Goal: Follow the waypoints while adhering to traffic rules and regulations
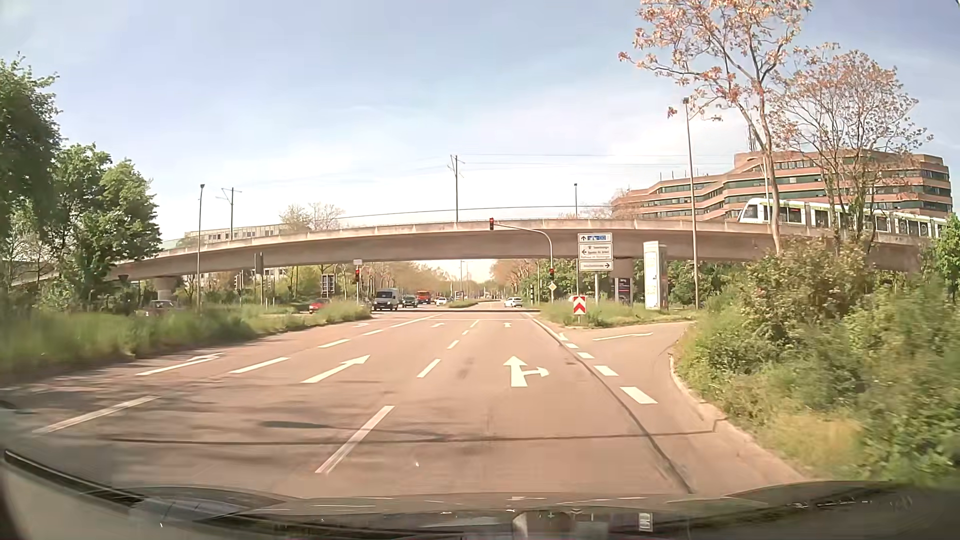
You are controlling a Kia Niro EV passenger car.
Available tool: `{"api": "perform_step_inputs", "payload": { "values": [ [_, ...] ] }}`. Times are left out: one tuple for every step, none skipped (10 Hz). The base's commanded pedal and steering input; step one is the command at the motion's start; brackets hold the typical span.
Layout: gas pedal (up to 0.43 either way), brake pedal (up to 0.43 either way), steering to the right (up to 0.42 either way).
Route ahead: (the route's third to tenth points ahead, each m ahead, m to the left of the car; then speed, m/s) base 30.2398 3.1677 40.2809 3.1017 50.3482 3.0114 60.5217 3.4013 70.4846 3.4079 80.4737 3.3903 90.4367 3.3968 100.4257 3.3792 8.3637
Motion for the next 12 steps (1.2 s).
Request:
{"api": "perform_step_inputs", "payload": {
  "values": [
    [0.000, 0.000, 0.008],
    [0.000, 0.000, 0.009],
    [0.000, 0.000, 0.009],
    [0.000, 0.000, 0.009],
    [0.000, 0.000, 0.009],
    [0.000, 0.000, 0.009],
    [0.000, 0.000, 0.009],
    [0.000, 0.000, 0.008],
    [0.000, 0.000, 0.008],
    [0.000, 0.000, 0.008],
    [0.000, 0.000, 0.007],
    [0.000, 0.000, 0.006]
  ]
}}
